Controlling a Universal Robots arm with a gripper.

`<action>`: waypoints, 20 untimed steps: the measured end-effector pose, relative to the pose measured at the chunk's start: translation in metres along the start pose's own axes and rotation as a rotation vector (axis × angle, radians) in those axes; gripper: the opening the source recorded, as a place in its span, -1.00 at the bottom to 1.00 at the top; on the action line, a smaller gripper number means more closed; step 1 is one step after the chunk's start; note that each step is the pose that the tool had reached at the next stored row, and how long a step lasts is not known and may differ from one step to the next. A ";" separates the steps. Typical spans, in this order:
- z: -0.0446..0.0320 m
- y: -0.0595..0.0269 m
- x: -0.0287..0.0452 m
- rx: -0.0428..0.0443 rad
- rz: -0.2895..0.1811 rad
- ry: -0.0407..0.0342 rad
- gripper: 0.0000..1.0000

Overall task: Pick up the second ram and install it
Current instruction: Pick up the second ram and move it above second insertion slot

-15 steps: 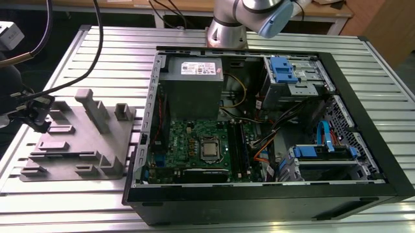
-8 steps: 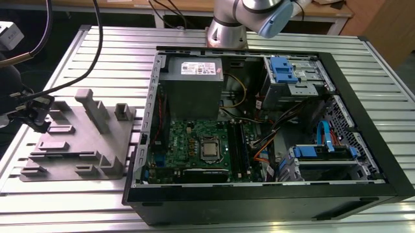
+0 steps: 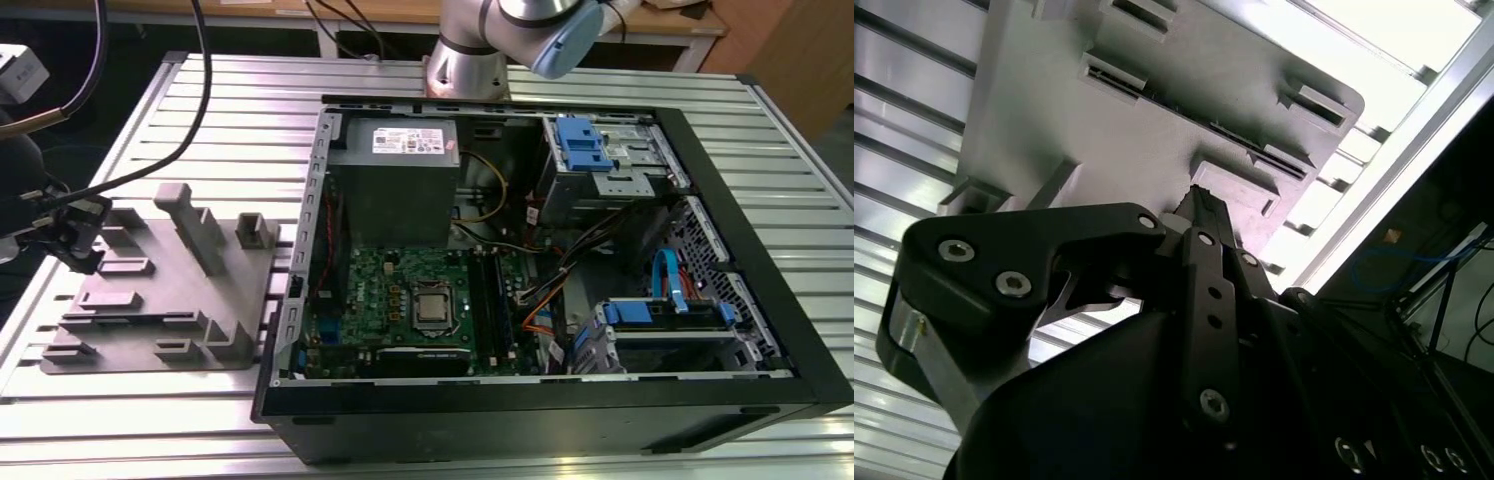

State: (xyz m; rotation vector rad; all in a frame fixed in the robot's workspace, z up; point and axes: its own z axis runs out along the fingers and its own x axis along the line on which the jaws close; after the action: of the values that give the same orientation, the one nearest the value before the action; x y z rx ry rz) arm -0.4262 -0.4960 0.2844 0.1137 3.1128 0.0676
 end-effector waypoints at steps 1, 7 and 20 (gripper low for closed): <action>0.0001 0.0000 0.0000 -0.0002 -0.007 0.0004 -0.86; 0.0009 -0.0001 0.0000 -0.0022 -0.087 0.0038 -0.86; 0.0037 -0.0002 0.0000 -0.0077 -0.313 0.0138 -0.86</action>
State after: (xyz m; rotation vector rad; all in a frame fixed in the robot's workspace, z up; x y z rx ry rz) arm -0.4261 -0.4961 0.2807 -0.3736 3.0993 0.0733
